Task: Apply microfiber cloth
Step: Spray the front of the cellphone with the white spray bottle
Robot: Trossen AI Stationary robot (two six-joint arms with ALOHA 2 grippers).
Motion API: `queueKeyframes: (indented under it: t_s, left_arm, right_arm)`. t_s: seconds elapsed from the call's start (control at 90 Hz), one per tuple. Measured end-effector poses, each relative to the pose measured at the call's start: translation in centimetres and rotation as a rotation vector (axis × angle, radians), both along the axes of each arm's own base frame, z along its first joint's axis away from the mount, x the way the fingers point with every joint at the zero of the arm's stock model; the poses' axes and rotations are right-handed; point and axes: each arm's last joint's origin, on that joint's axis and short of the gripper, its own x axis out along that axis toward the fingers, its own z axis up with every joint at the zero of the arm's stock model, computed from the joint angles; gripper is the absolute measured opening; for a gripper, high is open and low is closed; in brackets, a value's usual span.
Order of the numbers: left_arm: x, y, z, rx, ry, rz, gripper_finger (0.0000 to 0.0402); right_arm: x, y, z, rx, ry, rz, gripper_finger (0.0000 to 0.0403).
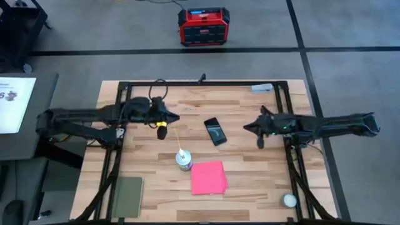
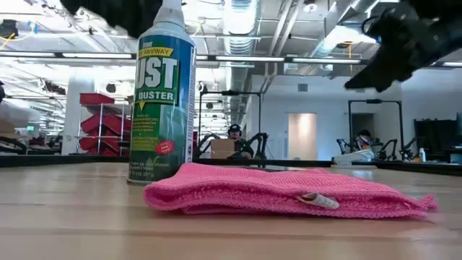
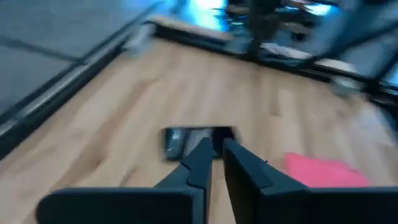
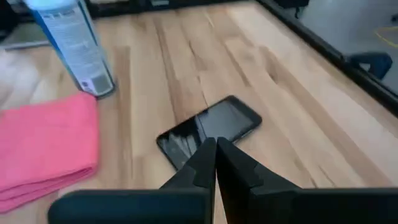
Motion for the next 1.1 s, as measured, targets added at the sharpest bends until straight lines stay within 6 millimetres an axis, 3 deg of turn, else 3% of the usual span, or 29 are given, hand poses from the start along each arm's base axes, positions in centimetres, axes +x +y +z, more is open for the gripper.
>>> queueKeyframes:
  t_s: [0.133,0.278,0.456,0.767,0.956,1.1]
  left_arm:
    - [-1.0,0.7,-3.5,-0.074,-0.121,0.086,0.0066]
    - [-2.4,1.3,-4.7,-0.148,-0.175,0.160,0.0093]
    - [-2.4,1.2,-6.9,-0.324,-0.169,0.213,0.0108]
    - [0.4,0.4,-9.5,-0.380,-0.174,0.147,0.0111]
    - [2.3,-0.1,-12.7,-0.504,-0.144,0.171,0.0110]
    - [3.3,-0.3,-14.4,-0.616,-0.186,0.164,0.0124]
  right_arm:
    - [1.1,-0.4,-0.8,-0.036,0.036,-0.055,0.0000]
    - [1.3,-1.4,-1.1,-0.091,0.066,-0.147,0.0000]
    - [1.5,-2.7,-1.8,-0.046,0.101,-0.229,0.0000]
    - [3.8,-3.3,-4.9,0.090,0.187,-0.219,0.0000]
    - [5.5,-2.3,-6.8,0.138,0.200,-0.194,0.0000]
    - [6.2,-1.1,-7.2,0.150,0.171,-0.144,0.0000]
